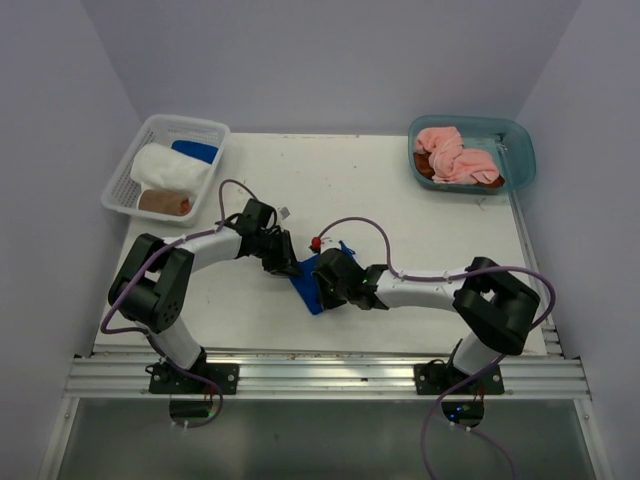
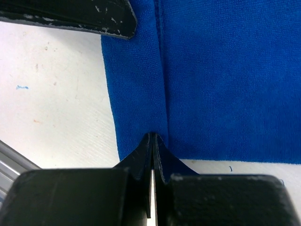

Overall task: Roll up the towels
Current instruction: Roll the towel

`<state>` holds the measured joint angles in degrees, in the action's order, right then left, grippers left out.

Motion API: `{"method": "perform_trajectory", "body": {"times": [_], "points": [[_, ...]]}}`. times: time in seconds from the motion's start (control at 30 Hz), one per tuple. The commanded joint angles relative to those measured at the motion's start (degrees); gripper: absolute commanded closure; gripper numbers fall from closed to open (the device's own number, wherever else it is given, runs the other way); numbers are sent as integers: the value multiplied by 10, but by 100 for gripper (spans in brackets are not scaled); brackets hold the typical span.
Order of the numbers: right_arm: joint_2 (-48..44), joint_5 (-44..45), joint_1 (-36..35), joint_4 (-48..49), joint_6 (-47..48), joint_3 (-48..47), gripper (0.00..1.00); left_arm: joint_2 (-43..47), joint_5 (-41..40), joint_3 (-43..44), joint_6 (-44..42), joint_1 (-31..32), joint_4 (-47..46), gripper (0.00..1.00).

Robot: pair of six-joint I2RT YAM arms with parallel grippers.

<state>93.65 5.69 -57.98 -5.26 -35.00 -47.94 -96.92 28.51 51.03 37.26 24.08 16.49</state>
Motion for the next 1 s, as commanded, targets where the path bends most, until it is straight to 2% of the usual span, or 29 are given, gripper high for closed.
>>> {"method": "perform_trajectory", "body": {"times": [0.0,0.13,0.27,0.33,0.63,0.77,0.97], "points": [[-24,55,-27,-71,24,-35,100,7,-12,17,-18,1,6,79],[-29,142,-77,-136,59,-109,98,3,-11,19,-17,1,5,80],[18,228,-111,-203,85,-184,72,6,-11,19,-16,1,4,80],[51,259,-124,-218,96,-204,66,7,-13,20,-18,1,9,80],[121,280,-137,-198,120,-229,60,9,-14,19,-21,1,13,80],[141,281,-134,-177,119,-214,55,14,-16,18,-23,1,14,80],[174,273,-131,-172,107,-210,53,18,-18,13,-25,1,17,80]]}}
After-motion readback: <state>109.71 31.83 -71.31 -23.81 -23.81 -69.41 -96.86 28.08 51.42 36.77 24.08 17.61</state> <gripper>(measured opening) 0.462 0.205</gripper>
